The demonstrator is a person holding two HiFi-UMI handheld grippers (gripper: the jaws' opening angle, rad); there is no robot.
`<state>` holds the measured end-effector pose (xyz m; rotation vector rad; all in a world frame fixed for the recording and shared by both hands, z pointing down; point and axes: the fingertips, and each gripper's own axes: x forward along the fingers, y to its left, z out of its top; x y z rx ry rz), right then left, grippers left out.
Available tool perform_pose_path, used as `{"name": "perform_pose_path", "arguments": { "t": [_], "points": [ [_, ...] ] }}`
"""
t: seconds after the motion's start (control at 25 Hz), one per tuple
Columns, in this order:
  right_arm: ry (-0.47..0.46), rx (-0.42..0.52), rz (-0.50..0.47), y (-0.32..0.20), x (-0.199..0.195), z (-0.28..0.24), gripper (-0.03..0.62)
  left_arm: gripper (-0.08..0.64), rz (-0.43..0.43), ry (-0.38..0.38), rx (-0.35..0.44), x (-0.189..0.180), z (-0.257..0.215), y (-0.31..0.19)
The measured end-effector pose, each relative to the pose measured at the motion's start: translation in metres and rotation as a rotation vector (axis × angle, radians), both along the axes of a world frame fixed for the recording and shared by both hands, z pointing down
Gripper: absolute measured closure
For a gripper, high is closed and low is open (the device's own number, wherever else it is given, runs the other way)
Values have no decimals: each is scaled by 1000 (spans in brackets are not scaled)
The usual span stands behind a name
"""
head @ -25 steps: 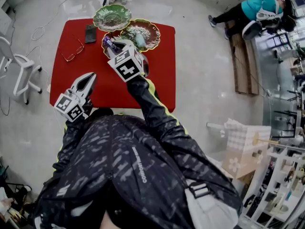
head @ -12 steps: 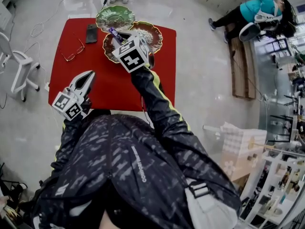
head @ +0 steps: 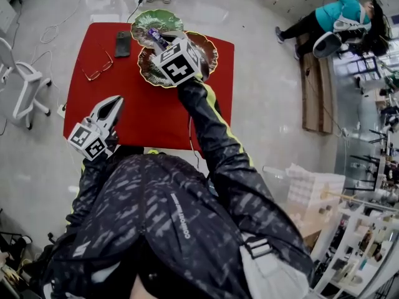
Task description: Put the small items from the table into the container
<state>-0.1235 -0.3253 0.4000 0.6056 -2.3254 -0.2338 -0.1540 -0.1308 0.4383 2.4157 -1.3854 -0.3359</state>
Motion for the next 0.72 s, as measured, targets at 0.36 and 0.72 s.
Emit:
{"name": "perform_pose_path", "arguments": {
  "t": [0.36, 0.72],
  "points": [
    [74, 15, -39, -17, -10, 8, 500, 548, -21, 16, -17, -12, 5, -4],
    [91, 16, -59, -22, -24, 23, 500, 548, -34, 26, -30, -25, 16, -3]
  ]
}}
